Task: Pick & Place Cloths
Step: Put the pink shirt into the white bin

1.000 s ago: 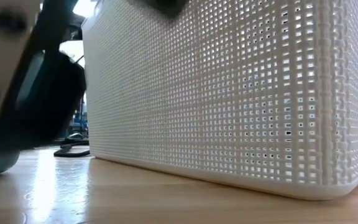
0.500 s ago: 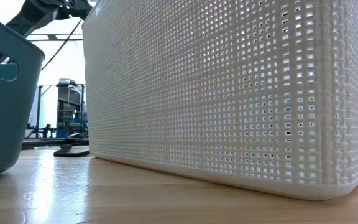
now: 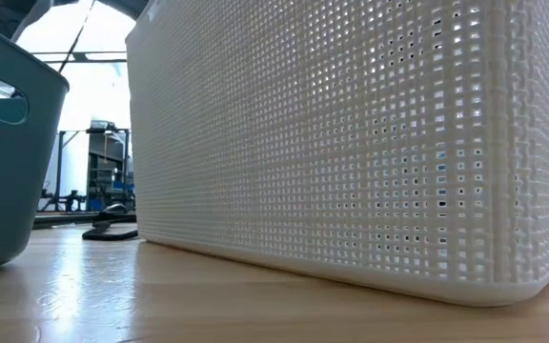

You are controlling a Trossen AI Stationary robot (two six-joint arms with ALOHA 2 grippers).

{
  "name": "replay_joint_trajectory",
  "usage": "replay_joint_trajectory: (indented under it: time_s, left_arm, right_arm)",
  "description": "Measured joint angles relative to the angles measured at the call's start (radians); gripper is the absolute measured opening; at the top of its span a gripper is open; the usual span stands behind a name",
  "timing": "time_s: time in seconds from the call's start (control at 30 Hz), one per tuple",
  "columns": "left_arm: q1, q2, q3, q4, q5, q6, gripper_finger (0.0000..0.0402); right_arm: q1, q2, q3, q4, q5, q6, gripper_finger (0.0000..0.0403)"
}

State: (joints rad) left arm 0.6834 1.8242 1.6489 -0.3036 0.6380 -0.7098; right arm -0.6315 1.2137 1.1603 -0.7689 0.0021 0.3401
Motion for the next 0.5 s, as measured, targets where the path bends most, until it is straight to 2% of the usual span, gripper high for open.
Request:
replay_joint_trajectory:
  time_s: [0.5]
  left_arm:
    - [-0.037,-0.24,0.011,0.049,-0.058,-0.134,0.0016]
  right_arm:
    - [0.0,-0.001,-0.005,0.017,0.034,0.033,0.0109]
